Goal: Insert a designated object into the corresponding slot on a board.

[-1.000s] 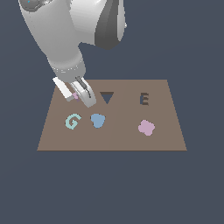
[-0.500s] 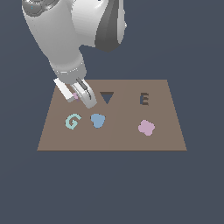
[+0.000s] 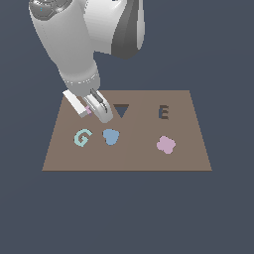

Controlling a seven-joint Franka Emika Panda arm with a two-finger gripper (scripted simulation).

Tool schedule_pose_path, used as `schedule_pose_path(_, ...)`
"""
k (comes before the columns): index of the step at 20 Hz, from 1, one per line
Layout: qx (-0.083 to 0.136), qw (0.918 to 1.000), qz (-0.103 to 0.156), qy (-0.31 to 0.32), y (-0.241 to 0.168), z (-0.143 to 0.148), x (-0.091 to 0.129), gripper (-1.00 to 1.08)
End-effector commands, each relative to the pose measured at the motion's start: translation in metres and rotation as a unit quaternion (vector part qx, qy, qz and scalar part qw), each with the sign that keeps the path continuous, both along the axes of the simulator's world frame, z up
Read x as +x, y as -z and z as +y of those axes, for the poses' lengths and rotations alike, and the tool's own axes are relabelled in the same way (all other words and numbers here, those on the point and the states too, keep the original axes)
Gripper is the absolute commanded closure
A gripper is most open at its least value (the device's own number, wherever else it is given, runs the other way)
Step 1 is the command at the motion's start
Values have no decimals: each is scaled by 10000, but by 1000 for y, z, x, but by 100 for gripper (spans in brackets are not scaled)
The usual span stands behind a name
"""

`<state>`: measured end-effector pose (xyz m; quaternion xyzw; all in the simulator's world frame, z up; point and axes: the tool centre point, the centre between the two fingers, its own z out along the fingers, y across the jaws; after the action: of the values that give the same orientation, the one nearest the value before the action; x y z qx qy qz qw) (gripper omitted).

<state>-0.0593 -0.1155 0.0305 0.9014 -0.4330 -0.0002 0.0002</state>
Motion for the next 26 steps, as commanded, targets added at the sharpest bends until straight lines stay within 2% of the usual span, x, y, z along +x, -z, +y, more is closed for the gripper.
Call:
schedule_pose_path(1, 2, 9998, -3, -218, -1, 15, 6, 108)
schedule_pose_path(4, 2, 9978, -3, -662, -2, 44, 16, 108)
schedule_pose_path(7, 1, 9918, -3, -1281, -4, 86, 25, 108)
schedule_pose_path(12, 2, 9697, -3, -2442, -7, 169, 28, 108)
schedule_pose_path(16, 3, 9506, -1, -3103, -9, 216, 19, 108)
schedule_pose_path(19, 4, 9405, 0, -3398, -9, 237, 13, 108)
schedule_pose_path(21, 5, 9367, 1, -3501, -10, 244, 10, 108)
schedule_pose_path(26, 6, 9367, 4, -3501, -8, 245, 10, 108)
